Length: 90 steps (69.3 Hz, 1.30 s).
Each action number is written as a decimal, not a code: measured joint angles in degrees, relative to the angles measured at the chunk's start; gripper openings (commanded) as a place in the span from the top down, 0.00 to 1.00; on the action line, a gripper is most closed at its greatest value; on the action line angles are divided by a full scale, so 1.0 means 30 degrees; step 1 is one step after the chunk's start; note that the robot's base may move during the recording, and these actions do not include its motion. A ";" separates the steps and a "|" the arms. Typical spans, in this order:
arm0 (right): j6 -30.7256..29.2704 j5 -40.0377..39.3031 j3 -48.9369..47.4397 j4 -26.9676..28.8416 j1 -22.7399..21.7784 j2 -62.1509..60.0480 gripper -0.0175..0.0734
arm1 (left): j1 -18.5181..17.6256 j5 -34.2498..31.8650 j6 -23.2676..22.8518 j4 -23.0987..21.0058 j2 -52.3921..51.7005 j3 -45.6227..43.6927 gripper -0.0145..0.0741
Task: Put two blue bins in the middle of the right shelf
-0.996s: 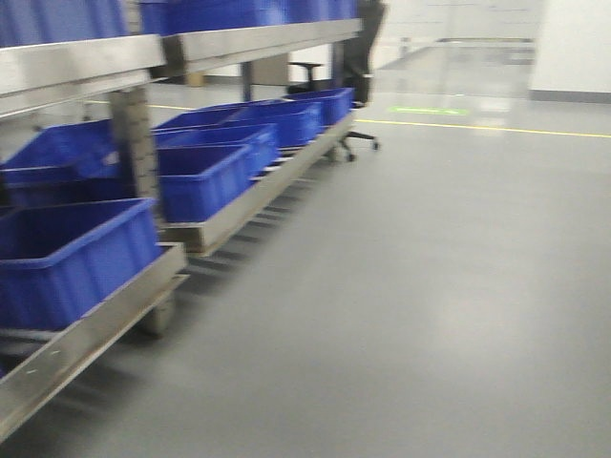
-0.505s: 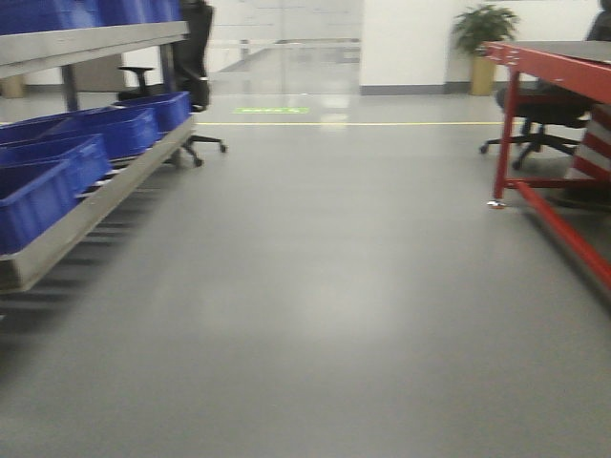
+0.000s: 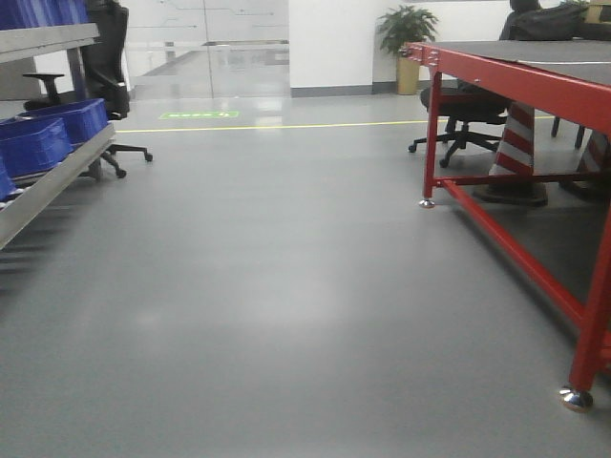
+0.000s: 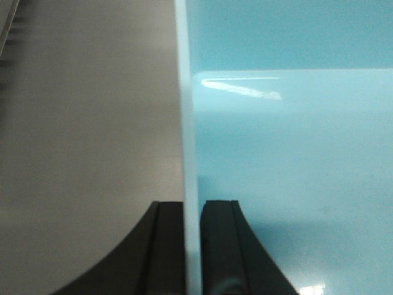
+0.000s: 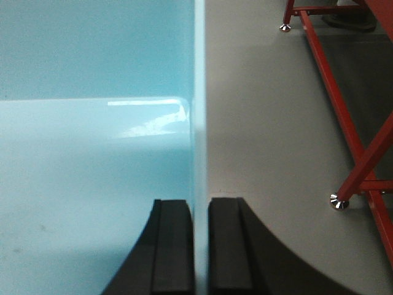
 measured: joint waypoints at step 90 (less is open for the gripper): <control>0.0000 0.0000 0.0000 0.0000 0.0000 0.0000 0.99 | 0.0000 0.0000 0.0000 0.0037 0.0000 0.0000 0.96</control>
